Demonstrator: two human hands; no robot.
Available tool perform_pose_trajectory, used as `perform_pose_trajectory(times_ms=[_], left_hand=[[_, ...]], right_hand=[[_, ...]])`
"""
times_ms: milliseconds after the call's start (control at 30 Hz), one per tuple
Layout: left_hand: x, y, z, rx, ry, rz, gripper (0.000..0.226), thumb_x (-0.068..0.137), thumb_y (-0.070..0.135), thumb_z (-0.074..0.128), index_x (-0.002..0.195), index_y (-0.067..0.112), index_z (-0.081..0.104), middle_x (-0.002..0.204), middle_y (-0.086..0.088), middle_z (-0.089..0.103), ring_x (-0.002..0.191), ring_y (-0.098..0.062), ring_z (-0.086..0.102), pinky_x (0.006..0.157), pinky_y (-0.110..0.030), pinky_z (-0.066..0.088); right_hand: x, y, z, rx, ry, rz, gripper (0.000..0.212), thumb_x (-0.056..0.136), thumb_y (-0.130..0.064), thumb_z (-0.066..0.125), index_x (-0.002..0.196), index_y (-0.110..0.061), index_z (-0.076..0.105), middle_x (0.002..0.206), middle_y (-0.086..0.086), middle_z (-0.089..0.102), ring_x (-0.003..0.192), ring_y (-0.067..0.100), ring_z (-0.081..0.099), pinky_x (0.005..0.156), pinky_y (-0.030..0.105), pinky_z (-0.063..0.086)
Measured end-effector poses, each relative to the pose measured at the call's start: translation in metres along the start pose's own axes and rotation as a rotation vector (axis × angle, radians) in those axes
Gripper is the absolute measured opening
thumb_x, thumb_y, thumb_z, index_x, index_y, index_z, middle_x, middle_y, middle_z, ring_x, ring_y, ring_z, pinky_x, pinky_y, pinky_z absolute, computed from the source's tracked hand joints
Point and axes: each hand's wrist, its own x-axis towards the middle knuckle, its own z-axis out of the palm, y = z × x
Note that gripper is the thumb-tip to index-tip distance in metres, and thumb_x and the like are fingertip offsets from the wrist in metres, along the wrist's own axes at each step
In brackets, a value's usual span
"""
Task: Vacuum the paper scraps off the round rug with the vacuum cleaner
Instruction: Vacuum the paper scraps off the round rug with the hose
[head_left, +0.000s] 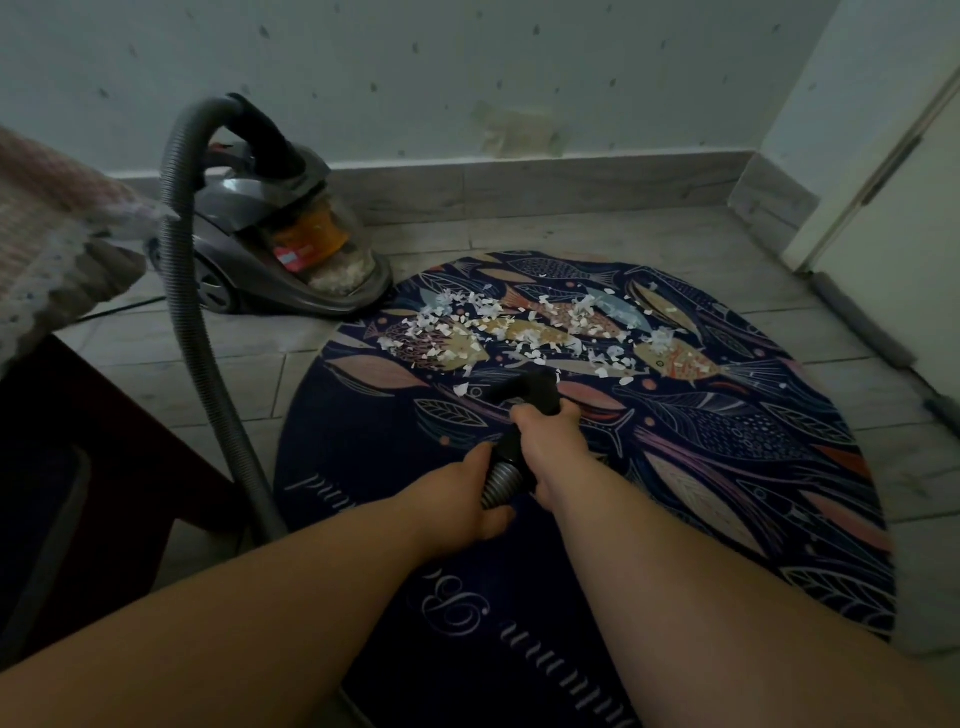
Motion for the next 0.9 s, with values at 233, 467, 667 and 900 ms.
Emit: perform_pose_trajectory(times_ms=[233, 467, 667, 900], left_hand=[[0.022, 0.019, 0.013, -0.009, -0.008, 0.067, 0.082, 0.090, 0.037, 0.058, 0.150, 0.018, 0.005, 0.130, -0.012, 0.053, 0.111, -0.024, 0.055, 0.082, -0.022, 0.038], [0.027, 0.012, 0.014, -0.018, 0.027, 0.029, 0.078, 0.090, 0.035, 0.059, 0.148, 0.016, 0.010, 0.124, -0.013, 0.056, 0.106, -0.025, 0.058, 0.077, -0.023, 0.039], [0.016, 0.006, 0.008, -0.003, 0.054, -0.017, 0.077, 0.091, 0.036, 0.057, 0.147, 0.013, 0.010, 0.125, -0.013, 0.055, 0.106, -0.026, 0.058, 0.082, -0.028, 0.044], [0.000, -0.006, 0.001, 0.013, 0.093, -0.065, 0.073, 0.089, 0.038, 0.058, 0.144, 0.012, 0.017, 0.123, -0.013, 0.056, 0.103, -0.027, 0.059, 0.083, -0.032, 0.048]], right_hand=[[0.002, 0.000, -0.036, 0.079, 0.076, -0.003, 0.051, 0.094, -0.031, 0.064, 0.131, -0.029, 0.028, 0.112, 0.010, 0.052, 0.099, 0.031, 0.057, 0.093, 0.050, 0.052], [0.004, 0.002, -0.032, -0.045, -0.089, 0.000, 0.068, 0.091, -0.032, 0.064, 0.143, -0.044, 0.022, 0.118, 0.006, 0.053, 0.101, 0.031, 0.058, 0.089, 0.055, 0.054], [0.006, -0.002, -0.013, -0.204, -0.085, -0.060, 0.071, 0.095, -0.036, 0.056, 0.153, -0.039, 0.015, 0.126, 0.009, 0.053, 0.097, 0.031, 0.058, 0.093, 0.054, 0.053], [-0.002, -0.002, 0.009, -0.255, -0.144, -0.062, 0.073, 0.094, -0.040, 0.055, 0.154, -0.037, 0.013, 0.132, 0.012, 0.051, 0.106, 0.035, 0.057, 0.092, 0.050, 0.052]])
